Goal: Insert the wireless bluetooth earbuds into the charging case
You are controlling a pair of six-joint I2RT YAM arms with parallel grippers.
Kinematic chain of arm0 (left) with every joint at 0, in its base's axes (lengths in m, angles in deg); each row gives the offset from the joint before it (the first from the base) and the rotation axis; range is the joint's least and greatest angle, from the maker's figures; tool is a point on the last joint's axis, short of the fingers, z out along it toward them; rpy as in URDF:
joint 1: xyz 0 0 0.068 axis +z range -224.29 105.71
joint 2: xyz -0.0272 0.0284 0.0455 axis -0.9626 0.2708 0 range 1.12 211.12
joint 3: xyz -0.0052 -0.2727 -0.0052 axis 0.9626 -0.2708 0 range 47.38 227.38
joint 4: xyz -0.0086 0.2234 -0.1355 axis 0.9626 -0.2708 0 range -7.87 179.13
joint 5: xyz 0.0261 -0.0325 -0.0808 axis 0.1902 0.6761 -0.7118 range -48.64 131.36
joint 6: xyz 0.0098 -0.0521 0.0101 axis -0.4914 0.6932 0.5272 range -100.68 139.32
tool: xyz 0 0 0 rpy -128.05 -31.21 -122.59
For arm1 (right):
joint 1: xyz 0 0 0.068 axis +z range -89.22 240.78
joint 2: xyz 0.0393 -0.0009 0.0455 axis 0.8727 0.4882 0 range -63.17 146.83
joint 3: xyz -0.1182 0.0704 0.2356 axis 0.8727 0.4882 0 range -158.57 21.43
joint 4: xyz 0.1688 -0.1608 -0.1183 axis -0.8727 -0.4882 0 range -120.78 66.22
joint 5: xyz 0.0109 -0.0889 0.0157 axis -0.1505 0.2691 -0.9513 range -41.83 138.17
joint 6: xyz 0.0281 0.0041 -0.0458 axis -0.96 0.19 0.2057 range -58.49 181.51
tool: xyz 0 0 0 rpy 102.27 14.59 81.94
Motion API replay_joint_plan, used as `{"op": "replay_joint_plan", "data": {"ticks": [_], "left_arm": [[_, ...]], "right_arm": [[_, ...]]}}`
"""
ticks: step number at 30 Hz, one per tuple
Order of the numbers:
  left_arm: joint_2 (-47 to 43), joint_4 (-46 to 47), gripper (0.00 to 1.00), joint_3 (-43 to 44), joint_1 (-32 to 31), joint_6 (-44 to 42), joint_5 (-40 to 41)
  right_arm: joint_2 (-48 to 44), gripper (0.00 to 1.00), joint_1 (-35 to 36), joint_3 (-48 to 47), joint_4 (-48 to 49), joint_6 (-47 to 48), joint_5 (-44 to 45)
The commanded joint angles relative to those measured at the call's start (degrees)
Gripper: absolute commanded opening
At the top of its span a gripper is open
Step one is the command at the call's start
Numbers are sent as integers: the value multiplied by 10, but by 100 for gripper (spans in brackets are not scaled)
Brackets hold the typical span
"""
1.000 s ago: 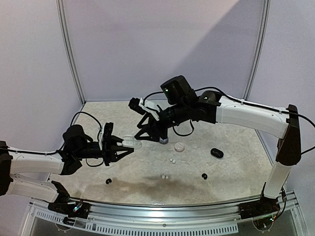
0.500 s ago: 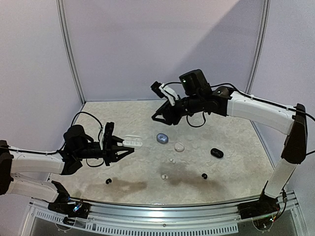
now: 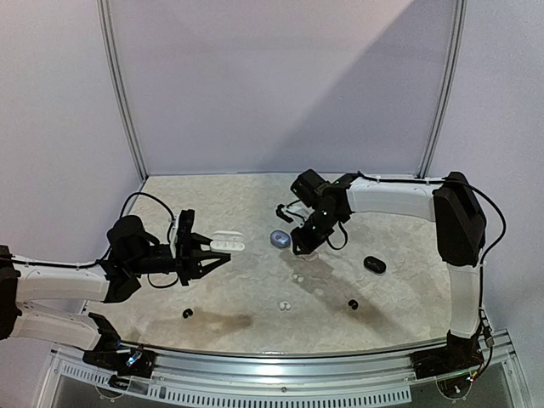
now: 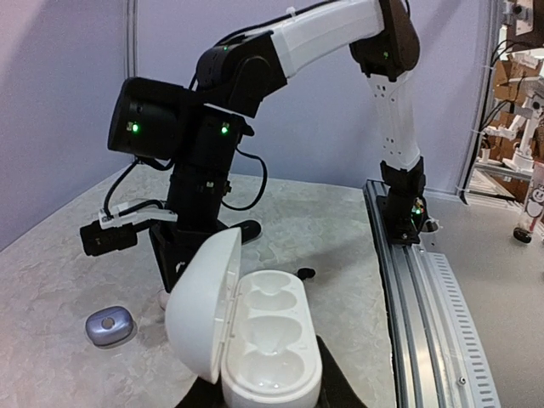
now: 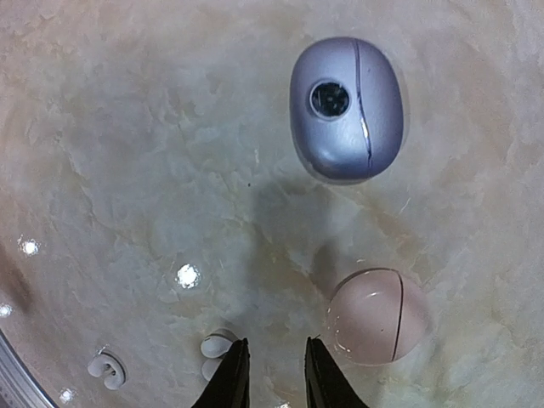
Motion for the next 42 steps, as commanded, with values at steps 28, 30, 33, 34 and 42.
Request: {"op": "replay_joint_plan", "data": {"ticks": [28, 30, 33, 34, 42], "left_arm": [[-1, -3, 0, -1, 3, -9, 3], [-2, -3, 0, -1, 3, -9, 2], [-1, -3, 0, -1, 3, -9, 1], [-1, -3, 0, -1, 3, -9, 1], [-2, -4, 0, -2, 3, -10, -1]], "right_arm": [[30, 25, 22, 66, -2, -47, -57], [31, 25, 23, 69, -3, -48, -56], [32, 25, 27, 72, -3, -49, -57], [31, 25, 28, 72, -3, -51, -56], [32, 26, 35, 74, -2, -56, -60]]}}
